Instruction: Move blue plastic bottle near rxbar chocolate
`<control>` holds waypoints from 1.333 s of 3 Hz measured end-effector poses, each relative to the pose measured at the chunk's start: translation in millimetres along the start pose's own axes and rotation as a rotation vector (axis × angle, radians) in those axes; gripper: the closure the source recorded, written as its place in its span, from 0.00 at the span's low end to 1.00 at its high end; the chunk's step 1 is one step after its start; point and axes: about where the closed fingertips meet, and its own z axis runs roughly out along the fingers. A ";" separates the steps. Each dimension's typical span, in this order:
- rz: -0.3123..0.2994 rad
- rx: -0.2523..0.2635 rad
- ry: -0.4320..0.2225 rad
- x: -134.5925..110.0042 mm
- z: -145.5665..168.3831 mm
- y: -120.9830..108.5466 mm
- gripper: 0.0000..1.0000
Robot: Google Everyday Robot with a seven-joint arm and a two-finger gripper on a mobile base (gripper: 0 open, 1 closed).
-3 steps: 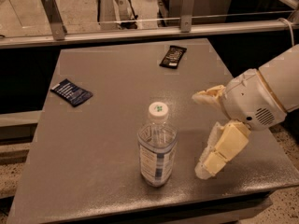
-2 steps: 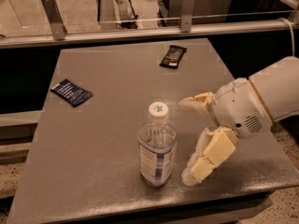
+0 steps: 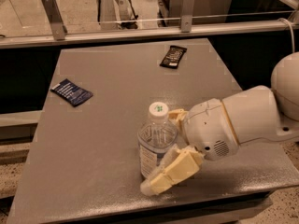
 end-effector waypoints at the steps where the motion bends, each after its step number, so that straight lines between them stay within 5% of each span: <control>1: 0.006 0.024 -0.033 2.1 8.2 -1.0 0.41; 2: -0.016 0.095 -0.035 -0.1 -7.3 -16.8 0.64; 3: -0.086 0.232 -0.005 -14.2 -56.1 -49.2 0.87; 4: -0.113 0.258 -0.007 -26.4 -66.9 -52.8 1.00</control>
Offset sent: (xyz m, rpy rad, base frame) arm 0.0464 -0.0379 0.0170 0.0030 -0.1532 -0.1608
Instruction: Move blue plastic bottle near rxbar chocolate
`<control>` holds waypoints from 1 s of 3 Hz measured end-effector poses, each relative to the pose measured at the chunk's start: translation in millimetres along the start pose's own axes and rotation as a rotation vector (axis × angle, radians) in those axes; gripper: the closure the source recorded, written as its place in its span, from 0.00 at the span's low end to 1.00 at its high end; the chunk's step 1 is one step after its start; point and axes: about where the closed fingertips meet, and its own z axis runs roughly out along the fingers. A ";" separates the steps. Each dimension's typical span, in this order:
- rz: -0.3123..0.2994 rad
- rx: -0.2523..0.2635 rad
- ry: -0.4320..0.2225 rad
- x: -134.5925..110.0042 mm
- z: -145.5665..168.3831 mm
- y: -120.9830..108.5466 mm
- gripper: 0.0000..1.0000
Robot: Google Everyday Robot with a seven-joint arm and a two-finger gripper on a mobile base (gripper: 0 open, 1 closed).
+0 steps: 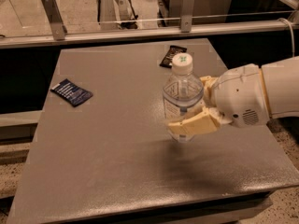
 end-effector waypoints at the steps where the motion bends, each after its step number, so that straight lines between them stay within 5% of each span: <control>1: 0.001 -0.002 0.001 0.4 0.7 0.9 1.00; 2: -0.023 0.007 -0.020 -8.5 -1.1 2.0 1.00; 3: -0.083 0.097 -0.026 -10.3 -16.5 -42.1 1.00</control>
Offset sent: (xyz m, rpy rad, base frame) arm -0.0009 0.0044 0.0158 0.0356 -0.0588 0.0098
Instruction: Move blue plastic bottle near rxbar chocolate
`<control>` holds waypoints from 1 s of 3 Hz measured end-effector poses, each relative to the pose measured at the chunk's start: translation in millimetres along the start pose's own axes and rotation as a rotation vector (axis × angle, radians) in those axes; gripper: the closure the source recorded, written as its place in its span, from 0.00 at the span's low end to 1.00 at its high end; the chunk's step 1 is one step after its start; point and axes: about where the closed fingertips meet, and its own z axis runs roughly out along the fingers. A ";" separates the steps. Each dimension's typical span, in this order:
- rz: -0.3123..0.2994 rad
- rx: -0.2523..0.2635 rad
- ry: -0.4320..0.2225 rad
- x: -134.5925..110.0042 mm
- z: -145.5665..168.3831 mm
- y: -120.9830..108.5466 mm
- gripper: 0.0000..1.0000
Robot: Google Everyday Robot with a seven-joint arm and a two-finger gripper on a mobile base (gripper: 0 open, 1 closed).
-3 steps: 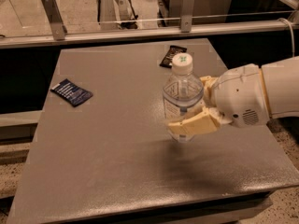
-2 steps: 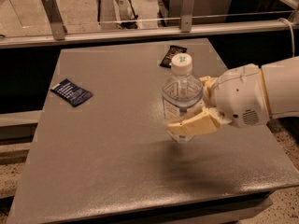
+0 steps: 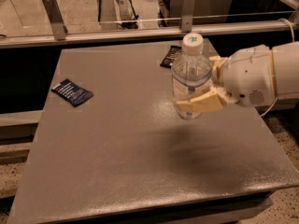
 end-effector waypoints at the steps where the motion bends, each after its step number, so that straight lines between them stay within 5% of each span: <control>1: -0.026 0.109 0.001 10.2 -18.7 -75.7 1.00; 3: 0.041 0.286 -0.026 38.9 -33.2 -221.0 1.00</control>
Offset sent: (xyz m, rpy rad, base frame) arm 0.2169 -0.1493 0.0414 0.0551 -0.1580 -0.3036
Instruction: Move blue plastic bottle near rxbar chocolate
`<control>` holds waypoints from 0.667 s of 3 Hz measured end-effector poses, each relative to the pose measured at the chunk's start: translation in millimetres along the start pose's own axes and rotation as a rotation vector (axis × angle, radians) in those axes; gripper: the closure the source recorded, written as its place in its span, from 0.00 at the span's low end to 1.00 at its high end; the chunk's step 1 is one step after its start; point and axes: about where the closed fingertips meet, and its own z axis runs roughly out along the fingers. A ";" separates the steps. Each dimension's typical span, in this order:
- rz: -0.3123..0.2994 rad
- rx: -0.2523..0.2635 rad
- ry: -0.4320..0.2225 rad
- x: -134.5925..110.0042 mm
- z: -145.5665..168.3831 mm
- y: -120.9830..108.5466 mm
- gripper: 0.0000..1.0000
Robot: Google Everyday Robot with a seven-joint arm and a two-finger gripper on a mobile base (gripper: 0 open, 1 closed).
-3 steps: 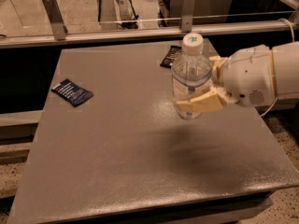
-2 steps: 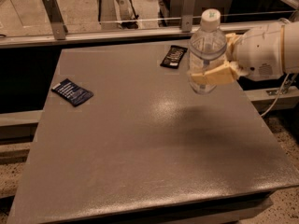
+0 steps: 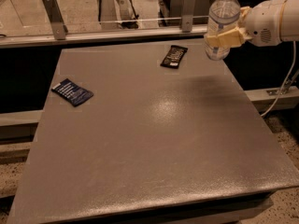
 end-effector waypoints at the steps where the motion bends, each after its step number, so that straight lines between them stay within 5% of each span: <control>1: 0.060 0.044 0.005 18.1 28.6 -41.8 1.00; 2: 0.127 0.068 0.001 36.6 55.2 -65.3 1.00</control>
Offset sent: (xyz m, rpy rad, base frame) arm 0.1256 -0.0238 -0.0556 0.1280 0.0931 -0.1703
